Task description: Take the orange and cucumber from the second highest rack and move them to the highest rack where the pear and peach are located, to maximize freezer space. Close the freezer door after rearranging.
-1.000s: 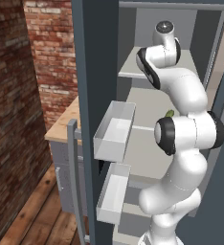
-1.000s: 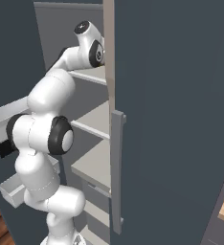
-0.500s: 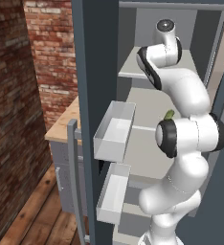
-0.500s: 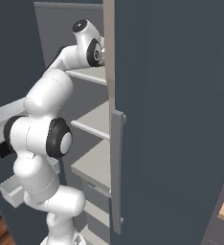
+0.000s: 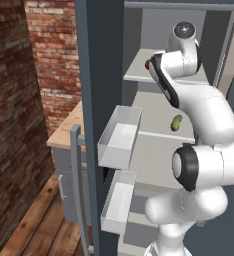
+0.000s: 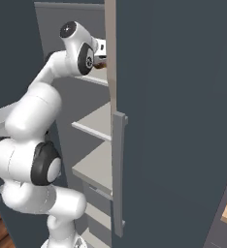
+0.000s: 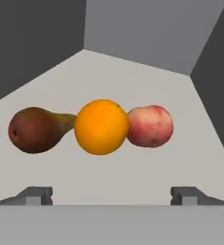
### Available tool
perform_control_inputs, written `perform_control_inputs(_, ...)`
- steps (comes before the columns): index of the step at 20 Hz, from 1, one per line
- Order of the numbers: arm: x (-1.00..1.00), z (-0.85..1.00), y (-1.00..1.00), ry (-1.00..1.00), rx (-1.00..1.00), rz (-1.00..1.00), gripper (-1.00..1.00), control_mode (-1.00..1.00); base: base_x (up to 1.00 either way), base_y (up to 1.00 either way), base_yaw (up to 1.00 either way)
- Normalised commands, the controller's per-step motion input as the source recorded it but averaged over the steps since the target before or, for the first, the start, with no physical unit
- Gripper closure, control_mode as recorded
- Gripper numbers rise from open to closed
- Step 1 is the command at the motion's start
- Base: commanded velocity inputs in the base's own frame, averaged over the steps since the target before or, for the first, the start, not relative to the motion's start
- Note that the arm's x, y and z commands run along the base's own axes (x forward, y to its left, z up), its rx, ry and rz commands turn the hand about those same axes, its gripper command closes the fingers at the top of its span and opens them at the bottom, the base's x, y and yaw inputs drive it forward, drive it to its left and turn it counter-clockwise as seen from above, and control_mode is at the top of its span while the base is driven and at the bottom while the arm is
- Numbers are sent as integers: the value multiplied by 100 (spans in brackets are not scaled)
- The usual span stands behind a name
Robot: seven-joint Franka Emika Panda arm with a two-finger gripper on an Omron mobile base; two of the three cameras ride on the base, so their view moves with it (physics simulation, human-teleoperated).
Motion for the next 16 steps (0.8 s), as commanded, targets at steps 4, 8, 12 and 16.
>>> perform_control_inputs(4,-100,-1,27,-13,0,0,-100,-100,0,0,0)
perform_control_inputs(8,-100,-19,32,-2,0,-1,-100,-100,0,0,0)
perform_control_inputs(12,-96,-23,32,0,0,-6,-100,-100,0,0,0)
perform_control_inputs(16,-72,-36,20,18,0,-13,-100,-100,0,0,0)
